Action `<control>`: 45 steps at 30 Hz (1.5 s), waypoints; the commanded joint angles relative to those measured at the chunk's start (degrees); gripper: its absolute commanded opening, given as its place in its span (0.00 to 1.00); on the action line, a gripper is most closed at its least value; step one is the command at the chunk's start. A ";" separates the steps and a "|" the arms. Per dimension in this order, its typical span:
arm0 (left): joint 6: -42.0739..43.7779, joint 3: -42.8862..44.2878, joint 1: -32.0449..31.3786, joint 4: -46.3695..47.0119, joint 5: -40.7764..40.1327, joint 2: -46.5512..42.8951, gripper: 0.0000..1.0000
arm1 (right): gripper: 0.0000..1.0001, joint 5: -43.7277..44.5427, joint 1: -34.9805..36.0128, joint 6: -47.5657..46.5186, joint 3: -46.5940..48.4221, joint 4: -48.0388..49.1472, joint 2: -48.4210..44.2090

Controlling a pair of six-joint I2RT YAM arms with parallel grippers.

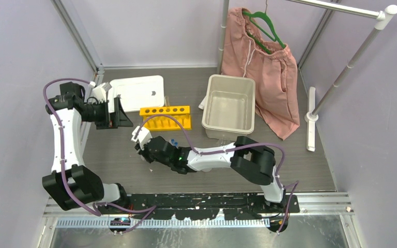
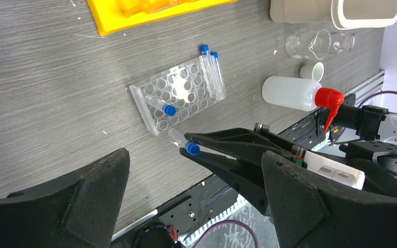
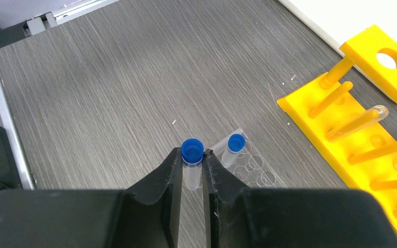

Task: Organize the chemistry lab equipment

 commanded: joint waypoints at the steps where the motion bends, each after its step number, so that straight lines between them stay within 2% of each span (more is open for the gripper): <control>1: 0.94 1.85 0.51 0.98 0.14 0.18 0.98 | 0.01 1.76 0.11 -1.26 0.68 6.09 0.84; 35: 2.16 1.35 0.58 0.99 -0.50 0.81 0.98 | 0.01 5.24 -0.57 2.62 -2.98 13.05 4.26; 40: 2.33 1.81 0.54 0.81 -0.56 0.74 0.98 | 0.10 5.56 -0.53 3.69 -3.57 13.46 4.17; 45: 2.27 2.15 0.59 0.48 -0.56 0.61 0.98 | 0.24 5.95 -0.56 5.27 -3.75 12.58 2.77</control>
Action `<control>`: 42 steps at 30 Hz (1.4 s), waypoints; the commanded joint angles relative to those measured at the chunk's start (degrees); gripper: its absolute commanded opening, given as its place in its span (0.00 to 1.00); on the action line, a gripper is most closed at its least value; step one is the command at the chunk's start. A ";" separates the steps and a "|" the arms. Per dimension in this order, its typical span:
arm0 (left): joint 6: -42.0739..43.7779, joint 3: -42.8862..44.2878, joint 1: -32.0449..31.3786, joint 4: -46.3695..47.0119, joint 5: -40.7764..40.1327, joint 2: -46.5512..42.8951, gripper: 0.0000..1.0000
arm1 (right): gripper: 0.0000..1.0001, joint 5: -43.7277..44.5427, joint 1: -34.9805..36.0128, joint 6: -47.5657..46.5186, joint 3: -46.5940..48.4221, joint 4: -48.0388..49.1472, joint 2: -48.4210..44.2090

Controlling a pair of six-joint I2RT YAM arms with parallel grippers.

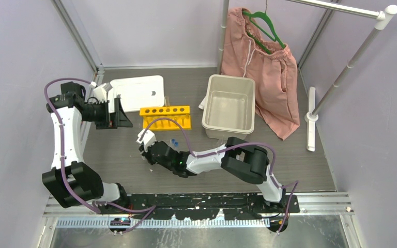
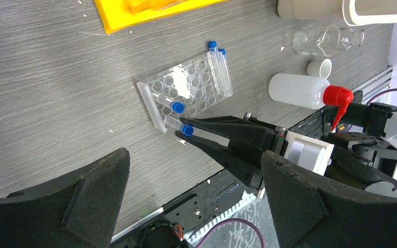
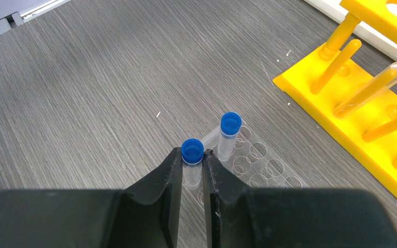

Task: Organize the chemistry lab equipment

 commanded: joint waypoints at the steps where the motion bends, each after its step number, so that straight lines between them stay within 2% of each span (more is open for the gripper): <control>1: 0.84 2.23 0.47 0.44 0.25 -0.84 0.98 | 0.28 1.84 -0.26 2.38 -0.02 2.92 -2.66; 8: 0.95 3.05 0.53 -0.46 0.45 -1.18 0.98 | 0.55 3.02 -0.38 7.81 0.06 -2.32 -9.51; 11: 1.10 3.33 0.53 -0.77 0.69 -1.50 0.98 | 0.59 3.73 -0.48 10.53 -1.49 -3.97 -14.37; 14: 1.13 3.36 0.51 -1.03 0.74 -1.84 0.98 | 0.59 6.18 -0.89 13.81 -2.80 -7.81 -19.22; 16: 1.36 3.46 0.53 -1.30 0.71 -2.14 0.98 | 0.55 8.84 -1.60 17.58 -2.33 -13.41 -21.83; 20: 1.44 3.65 0.52 -1.59 1.06 -2.74 0.98 | 0.40 13.58 -4.45 27.58 2.06 -31.20 -23.48; 24: 0.92 3.67 0.53 -1.25 1.58 -2.92 0.98 | 0.31 12.25 -7.54 33.32 6.24 -44.00 -20.83; 28: 0.62 3.82 0.52 -1.32 1.68 -2.53 0.98 | 0.29 9.40 -8.80 36.07 9.79 -51.32 -16.33; 32: 0.56 3.90 0.53 -1.42 1.68 -2.38 0.98 | 0.28 8.52 -9.09 36.95 12.17 -55.25 -11.75; 42: 0.73 4.16 0.54 -1.51 1.71 -2.14 0.98 | 0.21 6.31 -10.63 38.77 12.30 -55.28 -5.87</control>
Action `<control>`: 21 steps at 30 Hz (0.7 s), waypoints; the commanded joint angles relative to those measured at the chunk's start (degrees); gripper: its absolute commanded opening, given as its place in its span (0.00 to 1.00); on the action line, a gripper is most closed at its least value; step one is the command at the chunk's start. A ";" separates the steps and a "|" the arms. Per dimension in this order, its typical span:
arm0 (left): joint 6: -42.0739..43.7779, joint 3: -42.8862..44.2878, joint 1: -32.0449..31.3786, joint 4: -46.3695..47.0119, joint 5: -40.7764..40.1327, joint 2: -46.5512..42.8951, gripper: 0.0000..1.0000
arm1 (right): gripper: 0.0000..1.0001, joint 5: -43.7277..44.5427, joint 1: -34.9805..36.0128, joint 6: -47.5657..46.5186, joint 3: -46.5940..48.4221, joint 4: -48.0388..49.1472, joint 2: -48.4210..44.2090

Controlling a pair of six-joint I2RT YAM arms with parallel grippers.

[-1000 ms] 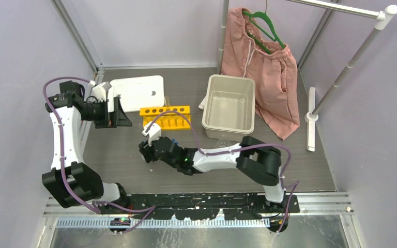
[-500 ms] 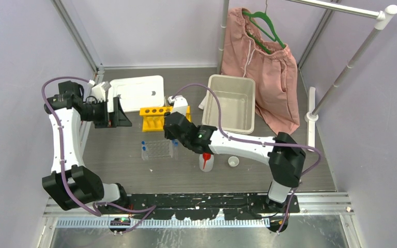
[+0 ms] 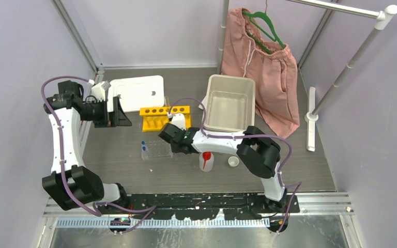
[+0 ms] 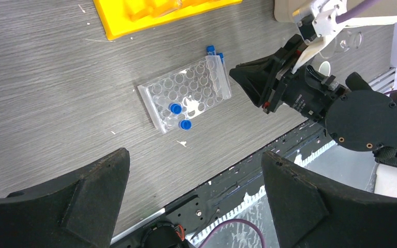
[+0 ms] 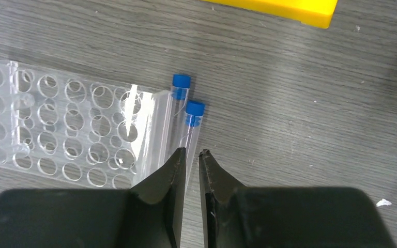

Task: Organize the chemistry lab equipment

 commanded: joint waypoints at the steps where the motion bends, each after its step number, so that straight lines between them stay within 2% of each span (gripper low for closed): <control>1: 0.58 2.43 0.44 -0.56 1.70 -0.86 0.98 | 0.22 -0.47 -1.08 2.01 2.76 0.75 0.14; 12: 0.68 2.02 0.42 -0.31 1.72 -0.57 0.98 | 0.22 -3.39 -2.78 2.54 3.13 2.78 2.72; 21: 0.81 1.03 0.44 -0.12 1.79 -0.59 0.98 | 0.24 -3.44 -2.92 2.63 2.29 3.66 1.38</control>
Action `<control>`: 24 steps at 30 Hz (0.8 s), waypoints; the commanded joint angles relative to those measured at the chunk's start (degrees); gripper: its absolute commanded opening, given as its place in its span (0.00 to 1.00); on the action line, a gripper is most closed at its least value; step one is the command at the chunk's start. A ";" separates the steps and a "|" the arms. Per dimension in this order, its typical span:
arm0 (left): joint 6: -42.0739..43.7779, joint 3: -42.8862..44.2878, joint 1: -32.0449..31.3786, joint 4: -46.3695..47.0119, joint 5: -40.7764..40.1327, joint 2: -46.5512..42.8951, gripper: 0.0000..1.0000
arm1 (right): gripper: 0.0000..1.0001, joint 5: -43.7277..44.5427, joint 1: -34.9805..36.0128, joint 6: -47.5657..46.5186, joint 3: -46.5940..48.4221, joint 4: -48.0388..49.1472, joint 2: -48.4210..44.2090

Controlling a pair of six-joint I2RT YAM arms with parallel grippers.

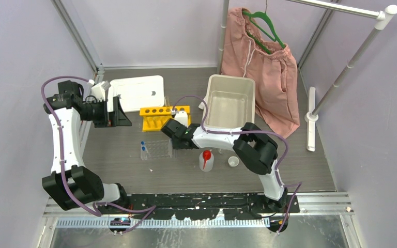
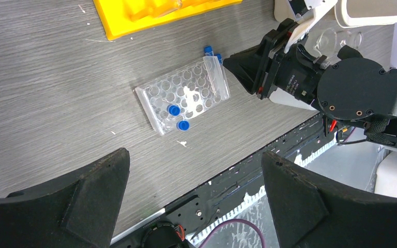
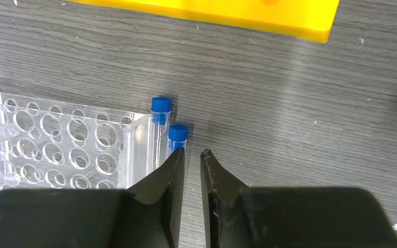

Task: Organize the chemistry lab equipment

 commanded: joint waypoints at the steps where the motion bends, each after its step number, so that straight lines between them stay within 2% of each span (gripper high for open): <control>1: 0.85 0.92 0.42 -0.14 1.69 -0.60 0.98 | 0.24 0.12 0.09 0.75 1.10 2.90 -2.00; 9: 0.89 0.75 0.44 -0.14 1.70 -0.85 0.98 | 0.25 0.22 0.14 0.82 -0.48 4.65 -6.14; 24: 1.25 0.48 0.44 -0.24 1.35 -0.82 0.98 | 0.26 -1.69 0.10 0.82 1.71 2.24 -0.18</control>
